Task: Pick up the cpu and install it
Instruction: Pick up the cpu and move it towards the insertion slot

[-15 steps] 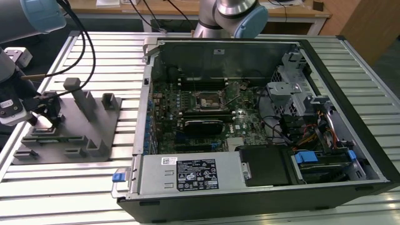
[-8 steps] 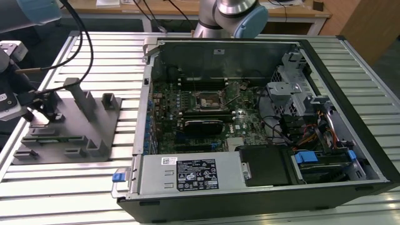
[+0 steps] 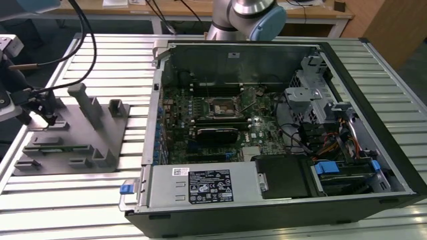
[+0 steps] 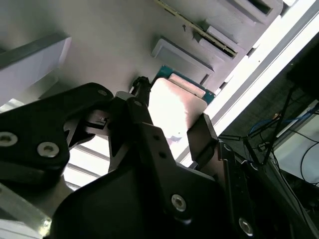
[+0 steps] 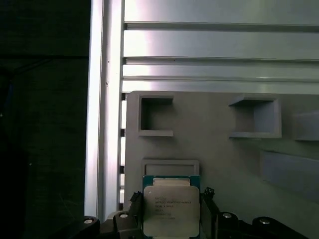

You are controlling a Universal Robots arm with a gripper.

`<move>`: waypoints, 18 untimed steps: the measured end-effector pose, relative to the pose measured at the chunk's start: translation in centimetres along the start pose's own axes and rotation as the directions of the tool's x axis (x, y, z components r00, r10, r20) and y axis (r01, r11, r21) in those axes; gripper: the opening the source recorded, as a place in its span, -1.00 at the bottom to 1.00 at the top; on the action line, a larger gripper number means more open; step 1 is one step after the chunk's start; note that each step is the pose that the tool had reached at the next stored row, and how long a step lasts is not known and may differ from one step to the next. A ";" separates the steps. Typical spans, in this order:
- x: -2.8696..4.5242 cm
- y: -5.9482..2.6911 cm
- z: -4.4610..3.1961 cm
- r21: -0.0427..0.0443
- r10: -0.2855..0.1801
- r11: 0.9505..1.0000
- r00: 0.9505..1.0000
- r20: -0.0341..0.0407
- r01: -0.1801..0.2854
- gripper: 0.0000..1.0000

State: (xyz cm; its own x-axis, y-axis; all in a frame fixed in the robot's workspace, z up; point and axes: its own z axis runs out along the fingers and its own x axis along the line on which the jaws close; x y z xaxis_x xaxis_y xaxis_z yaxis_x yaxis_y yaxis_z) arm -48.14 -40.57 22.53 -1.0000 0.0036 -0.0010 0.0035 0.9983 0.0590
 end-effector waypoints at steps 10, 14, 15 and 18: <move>0.00 0.13 -2.11 0.000 0.000 1.000 1.000 0.007 0.000 0.08; 0.00 0.17 -2.90 0.000 0.000 1.000 1.000 0.008 0.000 0.08; 0.00 0.18 -3.11 0.000 0.000 1.000 1.000 0.008 0.000 0.08; 0.00 0.22 -3.74 0.000 -0.001 1.000 1.000 0.009 0.001 0.08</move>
State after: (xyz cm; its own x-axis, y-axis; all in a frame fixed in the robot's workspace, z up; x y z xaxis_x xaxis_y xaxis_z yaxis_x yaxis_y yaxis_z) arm -48.14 -40.58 26.28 -0.9999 0.0036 -0.0101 0.0030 0.9983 0.0590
